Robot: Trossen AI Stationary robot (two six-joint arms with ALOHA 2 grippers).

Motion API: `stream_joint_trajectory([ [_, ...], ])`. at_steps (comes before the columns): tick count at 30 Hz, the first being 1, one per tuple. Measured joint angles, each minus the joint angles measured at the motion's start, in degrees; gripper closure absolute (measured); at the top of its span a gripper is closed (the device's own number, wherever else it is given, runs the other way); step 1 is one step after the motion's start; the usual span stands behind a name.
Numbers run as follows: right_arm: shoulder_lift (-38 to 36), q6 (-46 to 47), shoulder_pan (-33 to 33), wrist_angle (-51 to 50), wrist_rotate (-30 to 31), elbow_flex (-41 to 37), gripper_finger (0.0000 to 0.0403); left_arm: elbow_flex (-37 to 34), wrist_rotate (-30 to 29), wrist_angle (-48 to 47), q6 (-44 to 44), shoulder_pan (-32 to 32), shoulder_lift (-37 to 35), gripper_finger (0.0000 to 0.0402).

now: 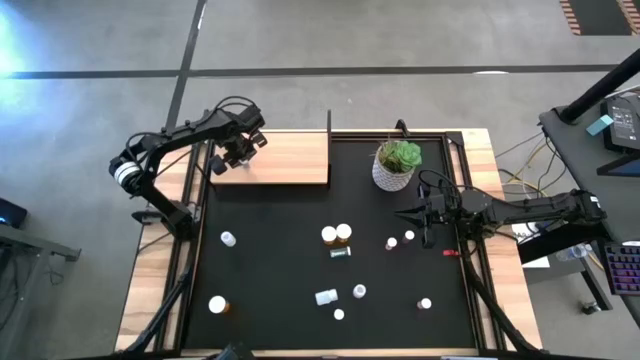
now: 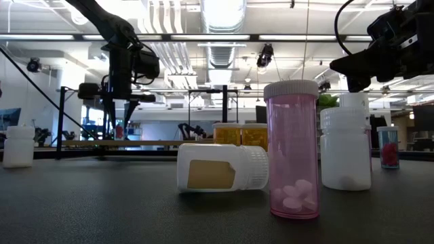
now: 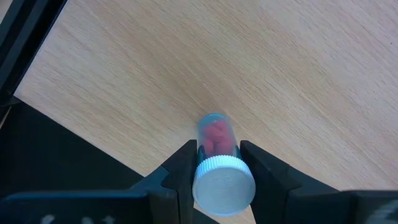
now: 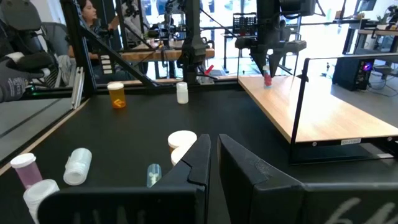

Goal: Pick and place medicine bottles onto shelf by color
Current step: Put the top left blue pill bottle on the shelf

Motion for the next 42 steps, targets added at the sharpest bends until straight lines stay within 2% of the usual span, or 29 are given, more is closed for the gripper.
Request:
stream_joint_trajectory([
  [42,0.0,-0.02,0.0,-0.02,0.0,-0.02,0.038,-0.17,-0.07,3.46,0.04,0.04,0.04,0.0304],
])
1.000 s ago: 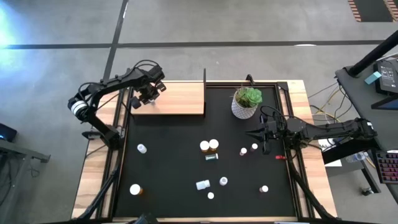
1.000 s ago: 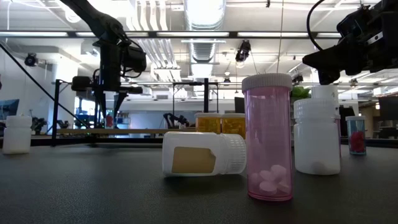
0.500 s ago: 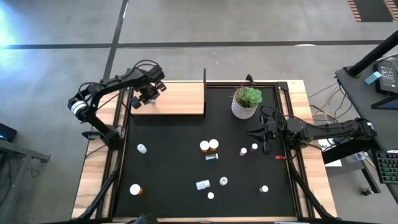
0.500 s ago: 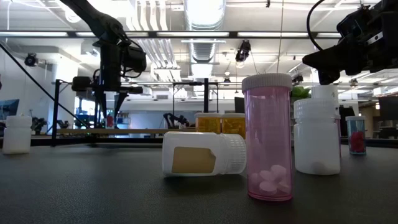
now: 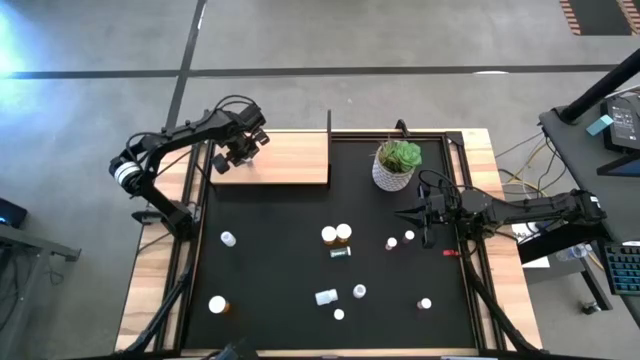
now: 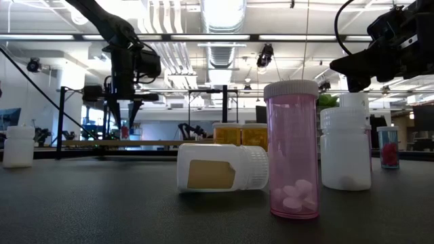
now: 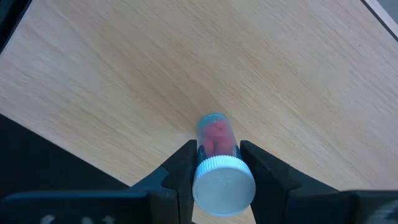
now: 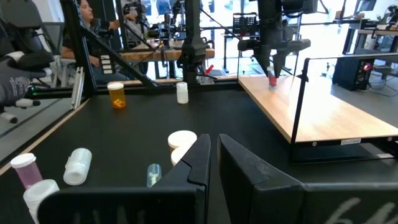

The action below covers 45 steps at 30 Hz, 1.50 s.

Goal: Pick and place medicine bottles onto shelf by color
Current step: Put the top left blue pill bottle on the shelf

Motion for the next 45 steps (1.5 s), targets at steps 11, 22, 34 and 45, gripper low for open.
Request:
stream_joint_trajectory([
  [11,0.0,0.02,0.0,0.01,0.01,0.0,0.038,-0.6,-0.17,0.6,0.0,0.07,-0.02,0.0304],
  [22,0.0,0.0,0.0,0.0,0.01,0.01,0.038,-0.69,-0.39,0.96,-2.95,0.63,-0.02,0.0304],
  [34,0.0,0.02,0.0,0.02,0.0,0.0,0.038,-0.88,-1.02,4.35,-2.95,2.3,0.02,0.0304],
  [45,0.0,0.02,0.0,0.02,0.02,0.0,0.038,-0.88,-1.92,5.0,-2.97,2.86,0.04,0.0304],
])
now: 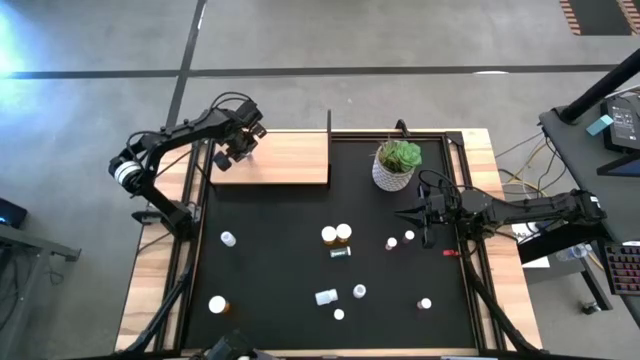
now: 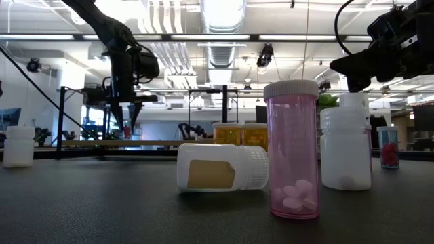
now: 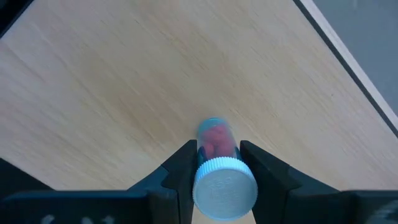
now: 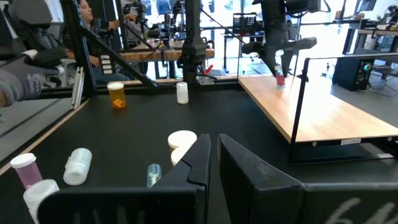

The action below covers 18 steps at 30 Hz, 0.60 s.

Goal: Pick and place medicine bottles onto shelf by color
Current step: Put the top left blue pill bottle on the shelf

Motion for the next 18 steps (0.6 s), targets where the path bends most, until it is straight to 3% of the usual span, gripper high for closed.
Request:
stream_joint_trajectory([
  [18,0.0,0.0,0.0,-0.02,-0.02,0.0,0.038,0.72,-0.26,4.72,0.15,3.0,0.0,0.0304],
])
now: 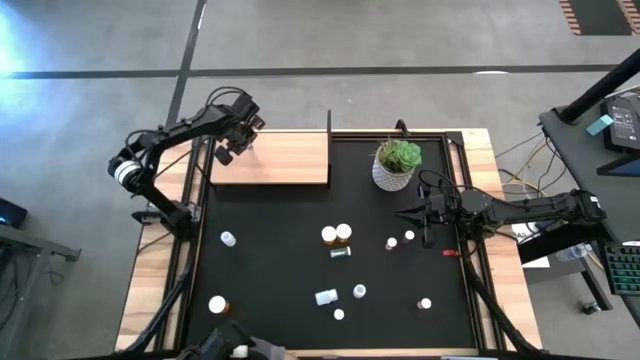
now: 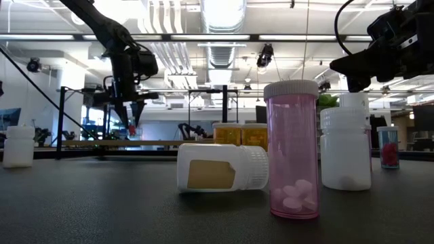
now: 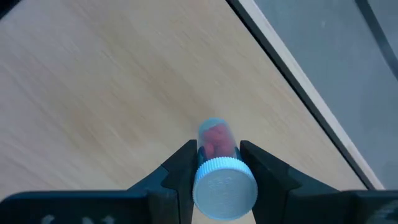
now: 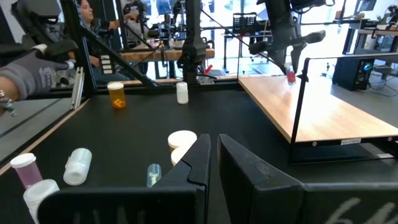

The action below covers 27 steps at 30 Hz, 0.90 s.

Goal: Pick and place medicine bottles onto shelf by color
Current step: Put the top left blue pill bottle on the shelf

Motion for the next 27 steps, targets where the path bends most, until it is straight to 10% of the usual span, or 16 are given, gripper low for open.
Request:
stream_joint_trajectory([
  [27,0.0,-0.02,0.0,0.02,0.02,0.02,0.038,14.6,-0.14,-13.01,3.52,3.87,10.85,0.0316],
])
